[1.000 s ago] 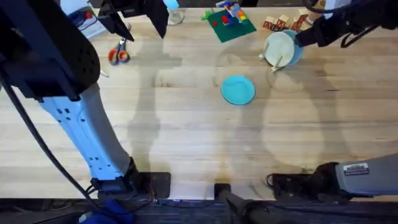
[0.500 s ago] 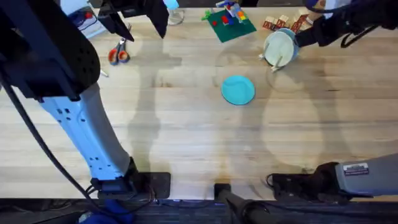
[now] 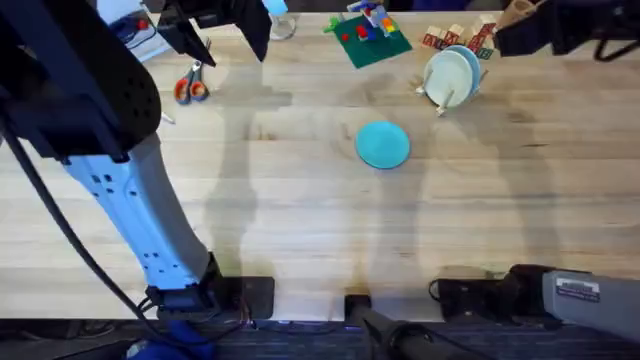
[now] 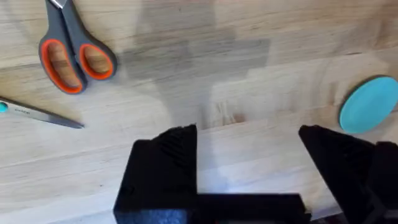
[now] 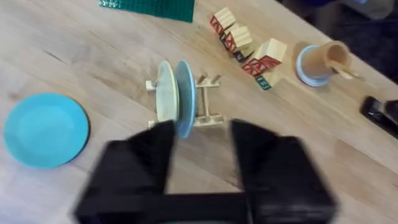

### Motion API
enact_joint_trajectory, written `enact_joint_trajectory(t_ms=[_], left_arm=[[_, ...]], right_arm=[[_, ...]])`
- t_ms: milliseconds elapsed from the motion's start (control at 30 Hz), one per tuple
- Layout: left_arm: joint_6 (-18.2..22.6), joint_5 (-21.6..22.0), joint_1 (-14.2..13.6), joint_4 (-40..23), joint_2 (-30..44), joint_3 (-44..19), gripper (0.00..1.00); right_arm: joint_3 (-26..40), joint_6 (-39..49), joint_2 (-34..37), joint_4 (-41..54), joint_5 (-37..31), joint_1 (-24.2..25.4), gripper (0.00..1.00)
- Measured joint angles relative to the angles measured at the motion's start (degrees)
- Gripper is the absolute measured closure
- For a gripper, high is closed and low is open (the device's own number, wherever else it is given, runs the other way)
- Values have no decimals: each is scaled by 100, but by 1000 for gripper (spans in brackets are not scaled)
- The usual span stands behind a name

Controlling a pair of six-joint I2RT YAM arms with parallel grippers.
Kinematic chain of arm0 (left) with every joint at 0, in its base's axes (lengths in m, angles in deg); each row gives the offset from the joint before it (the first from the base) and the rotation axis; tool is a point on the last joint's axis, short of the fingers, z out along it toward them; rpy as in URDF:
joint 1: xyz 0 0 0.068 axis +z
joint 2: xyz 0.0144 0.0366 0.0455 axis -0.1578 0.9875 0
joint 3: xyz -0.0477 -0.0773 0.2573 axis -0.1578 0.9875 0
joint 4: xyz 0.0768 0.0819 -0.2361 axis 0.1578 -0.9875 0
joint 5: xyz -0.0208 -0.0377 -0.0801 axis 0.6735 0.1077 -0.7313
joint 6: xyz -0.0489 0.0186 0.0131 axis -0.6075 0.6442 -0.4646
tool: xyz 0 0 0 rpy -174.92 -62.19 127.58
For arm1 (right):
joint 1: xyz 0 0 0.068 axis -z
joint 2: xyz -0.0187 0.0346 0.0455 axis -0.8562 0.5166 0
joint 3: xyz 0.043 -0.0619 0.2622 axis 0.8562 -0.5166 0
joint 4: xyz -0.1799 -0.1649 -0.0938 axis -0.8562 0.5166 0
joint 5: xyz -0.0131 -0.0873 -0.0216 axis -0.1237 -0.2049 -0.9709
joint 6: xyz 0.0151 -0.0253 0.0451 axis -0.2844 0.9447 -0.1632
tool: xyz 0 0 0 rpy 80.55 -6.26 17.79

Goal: Pick up the plates from the table one by one and place each into a slot on the dish rack.

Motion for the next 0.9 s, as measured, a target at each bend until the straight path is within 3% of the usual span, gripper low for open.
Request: enact_joint_trajectory(t_ms=[67,100,133,900], left_arm=[[0,0,0,0,0,0,6],[0,0,0,0,0,0,6],[0,0,0,0,0,0,7],[0,0,0,0,0,0,7]], right_arm=[[14,-2,-176,151,-54,0,151],[17,12,-229,216,-92,-1,49],[19,12,-271,290,-125,-1,17],[19,11,-726,458,-276,0,5]])
